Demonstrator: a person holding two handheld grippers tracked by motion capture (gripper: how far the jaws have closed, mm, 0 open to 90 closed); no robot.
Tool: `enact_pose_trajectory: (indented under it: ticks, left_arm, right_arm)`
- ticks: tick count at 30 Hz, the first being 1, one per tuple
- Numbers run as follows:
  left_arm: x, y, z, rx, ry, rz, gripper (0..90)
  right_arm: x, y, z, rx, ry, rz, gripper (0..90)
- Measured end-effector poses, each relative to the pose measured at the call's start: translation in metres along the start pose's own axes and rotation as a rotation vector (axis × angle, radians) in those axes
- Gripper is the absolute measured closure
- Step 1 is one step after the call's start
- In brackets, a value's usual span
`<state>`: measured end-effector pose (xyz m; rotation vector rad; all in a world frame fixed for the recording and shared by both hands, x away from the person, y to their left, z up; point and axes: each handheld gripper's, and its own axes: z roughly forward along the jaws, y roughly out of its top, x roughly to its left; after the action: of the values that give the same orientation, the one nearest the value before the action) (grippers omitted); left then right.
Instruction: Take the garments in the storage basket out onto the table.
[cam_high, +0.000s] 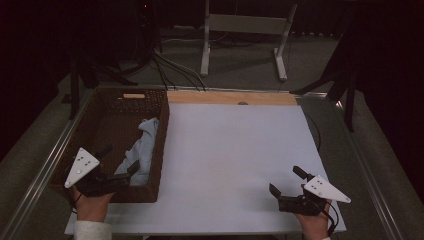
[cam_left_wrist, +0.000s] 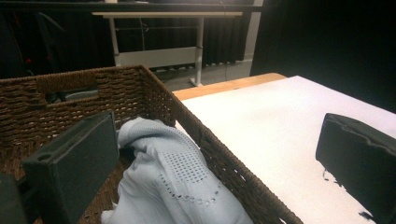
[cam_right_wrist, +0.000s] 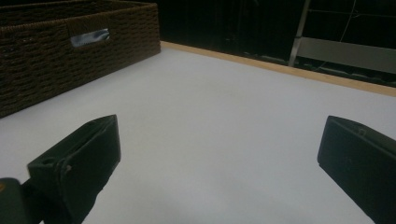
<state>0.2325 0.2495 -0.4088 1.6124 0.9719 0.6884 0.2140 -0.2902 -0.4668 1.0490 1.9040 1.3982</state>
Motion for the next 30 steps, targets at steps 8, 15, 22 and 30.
enact_pose_trajectory:
  ticks: [8, 15, 22, 30]
  left_arm:
    - [0.002, 0.003, 0.004, 0.027, -0.009, 0.009, 0.3]
    - [0.004, 0.008, 0.005, 0.051, -0.012, 0.021, 0.3]
    - [0.007, 0.012, 0.008, 0.065, -0.014, 0.020, 0.3]
    - [0.011, 0.015, 0.011, 0.081, -0.016, 0.024, 0.3]
  right_arm:
    - [0.001, 0.000, 0.000, 0.000, 0.000, 0.000, 0.0]
    - [0.001, 0.000, 0.000, 0.001, 0.002, 0.000, 0.0]
    - [0.001, 0.000, 0.000, 0.002, 0.003, 0.001, 0.0]
    - [0.001, 0.000, 0.001, 0.004, 0.004, 0.001, 0.0]
